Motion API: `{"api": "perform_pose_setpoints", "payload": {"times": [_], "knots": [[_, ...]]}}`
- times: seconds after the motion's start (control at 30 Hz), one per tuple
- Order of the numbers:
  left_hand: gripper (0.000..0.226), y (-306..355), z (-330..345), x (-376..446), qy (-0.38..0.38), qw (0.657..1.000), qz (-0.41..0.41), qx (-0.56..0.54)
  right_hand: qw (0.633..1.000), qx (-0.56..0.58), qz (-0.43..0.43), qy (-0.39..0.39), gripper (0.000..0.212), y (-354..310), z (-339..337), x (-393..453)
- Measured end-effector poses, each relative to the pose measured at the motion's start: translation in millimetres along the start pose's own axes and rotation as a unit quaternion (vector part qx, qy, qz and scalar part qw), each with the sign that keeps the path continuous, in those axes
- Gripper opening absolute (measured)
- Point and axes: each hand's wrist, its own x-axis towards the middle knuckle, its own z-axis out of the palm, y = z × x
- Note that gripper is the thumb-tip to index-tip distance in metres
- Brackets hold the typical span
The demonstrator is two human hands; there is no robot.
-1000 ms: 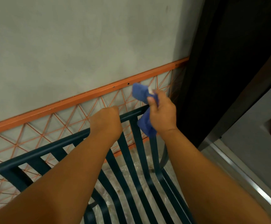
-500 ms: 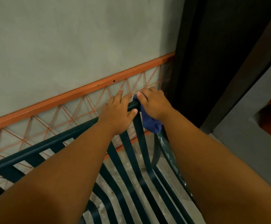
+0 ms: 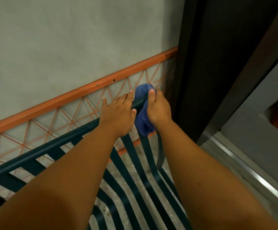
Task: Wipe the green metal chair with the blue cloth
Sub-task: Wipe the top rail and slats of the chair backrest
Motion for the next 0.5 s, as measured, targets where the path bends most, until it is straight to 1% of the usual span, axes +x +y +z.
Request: {"api": "perform_pose_setpoints", "payload": {"times": [0.03,0.1,0.13,0.17,0.2,0.27,0.3,0.33,0.4,0.43,0.5], "knots": [[0.060,0.1,0.1,-0.4,0.001,1.000,0.001,0.004,1.000,-0.016,-0.021,0.007,0.040,-1.8,0.6,-1.8],[0.061,0.3,0.8,-0.7,0.004,1.000,0.003,0.008,0.991,-0.042,-0.129,0.020,0.043,7.9,6.3,-15.8],[0.061,0.2,0.7,-1.0,0.007,1.000,0.004,0.007,0.985,-0.052,-0.161,0.019,0.047,20.4,9.3,-24.2],[0.061,0.2,1.0,-1.1,0.011,1.000,0.005,0.008,0.986,-0.046,-0.159,0.015,0.051,34.2,9.3,-32.6],[0.061,-0.1,1.1,-1.0,0.014,1.000,0.007,0.011,0.992,-0.030,-0.123,0.007,0.051,45.0,7.2,-41.0],[0.060,-0.3,1.2,-0.9,0.013,1.000,0.012,0.014,0.999,0.002,0.006,-0.032,0.039,63.3,0.9,-44.6],[0.060,-0.4,1.5,-0.8,0.011,1.000,0.012,0.015,0.996,0.001,0.061,-0.057,0.038,66.2,-4.0,-40.3],[0.060,-0.7,2.0,-0.4,0.012,1.000,0.013,0.017,0.993,-0.004,0.094,-0.073,0.042,64.6,-8.6,-33.6],[0.060,-1.2,2.0,0.4,0.010,1.000,0.013,0.020,0.991,0.006,0.102,-0.084,0.047,50.2,-15.3,-21.0],[0.060,-1.3,2.0,0.4,0.009,1.000,0.013,0.022,0.993,0.022,0.080,-0.082,0.046,42.6,-14.5,-17.5],[0.060,-1.4,2.6,0.6,0.008,1.000,0.013,0.025,0.997,0.050,0.005,-0.060,0.043,29.0,-9.1,-21.0]]}}
